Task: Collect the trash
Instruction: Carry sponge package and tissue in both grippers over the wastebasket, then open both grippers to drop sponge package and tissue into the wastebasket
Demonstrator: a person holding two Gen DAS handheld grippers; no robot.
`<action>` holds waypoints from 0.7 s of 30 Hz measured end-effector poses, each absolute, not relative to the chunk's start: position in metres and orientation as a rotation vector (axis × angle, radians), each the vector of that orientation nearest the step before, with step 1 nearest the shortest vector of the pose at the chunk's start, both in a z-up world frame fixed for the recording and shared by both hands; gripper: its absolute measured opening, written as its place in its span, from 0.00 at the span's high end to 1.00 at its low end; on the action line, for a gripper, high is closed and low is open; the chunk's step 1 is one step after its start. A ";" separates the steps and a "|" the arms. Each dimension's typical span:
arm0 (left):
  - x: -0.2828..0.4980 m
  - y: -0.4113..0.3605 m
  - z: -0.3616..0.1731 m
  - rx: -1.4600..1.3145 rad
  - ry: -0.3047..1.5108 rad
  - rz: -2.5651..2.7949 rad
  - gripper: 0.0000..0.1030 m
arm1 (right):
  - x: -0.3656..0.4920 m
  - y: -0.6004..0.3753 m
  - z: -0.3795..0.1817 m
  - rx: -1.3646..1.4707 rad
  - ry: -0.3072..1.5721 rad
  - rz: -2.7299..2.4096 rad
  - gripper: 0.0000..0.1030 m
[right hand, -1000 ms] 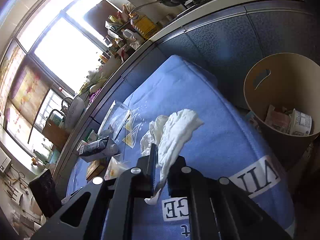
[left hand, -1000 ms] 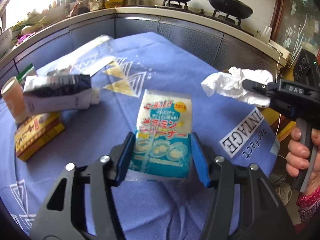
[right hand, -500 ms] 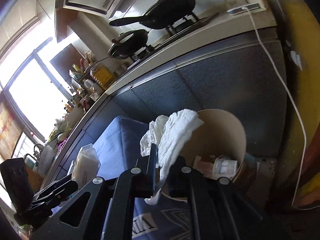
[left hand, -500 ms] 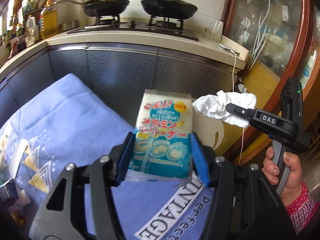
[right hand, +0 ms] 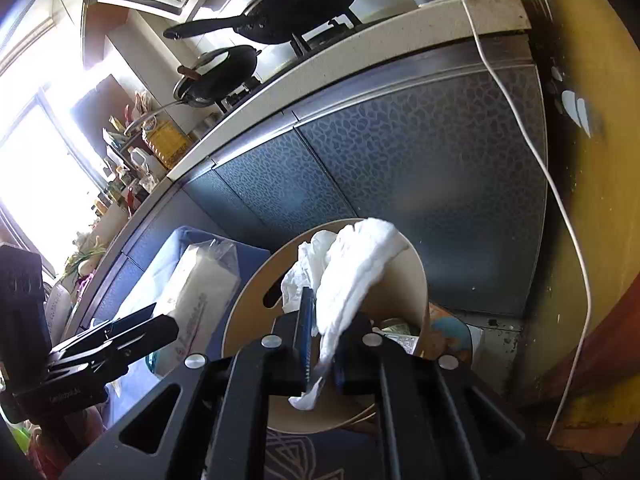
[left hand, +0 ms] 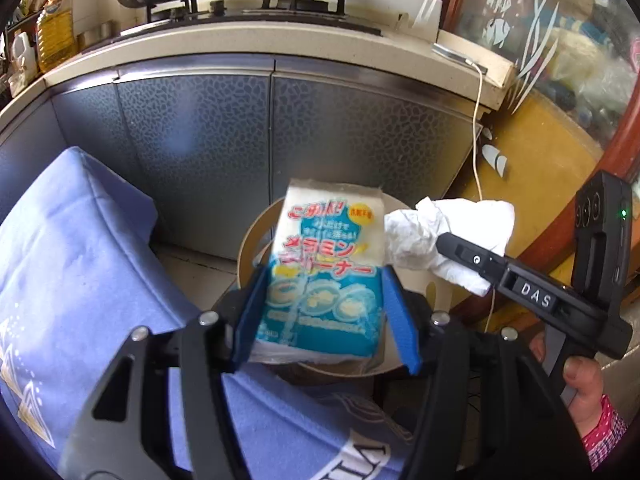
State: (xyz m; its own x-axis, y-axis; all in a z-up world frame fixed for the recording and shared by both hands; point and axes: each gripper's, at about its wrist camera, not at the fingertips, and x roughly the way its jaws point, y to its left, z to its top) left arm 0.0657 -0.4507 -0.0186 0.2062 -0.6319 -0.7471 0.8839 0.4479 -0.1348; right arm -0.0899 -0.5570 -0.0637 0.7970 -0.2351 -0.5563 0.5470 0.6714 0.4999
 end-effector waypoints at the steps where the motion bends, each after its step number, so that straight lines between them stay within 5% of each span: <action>1: 0.067 -0.454 -0.021 0.361 0.843 -1.086 0.47 | -0.086 -0.558 -0.065 0.700 0.488 -0.459 0.91; 10: 0.077 -0.469 -0.045 0.391 0.920 -1.041 0.33 | -0.055 -0.550 -0.078 0.604 0.631 -0.440 0.88; 12: 0.078 -0.468 -0.047 0.392 0.923 -1.030 0.32 | -0.051 -0.547 -0.082 0.583 0.662 -0.450 0.77; 14: 0.080 -0.466 -0.048 0.391 0.925 -1.023 0.32 | -0.051 -0.544 -0.083 0.568 0.656 -0.466 0.40; 15: 0.080 -0.464 -0.047 0.391 0.923 -1.019 0.32 | -0.053 -0.542 -0.081 0.563 0.638 -0.477 0.34; 21: 0.080 -0.444 -0.038 0.379 0.889 -0.976 0.32 | -0.065 -0.538 -0.065 0.587 0.544 -0.502 0.29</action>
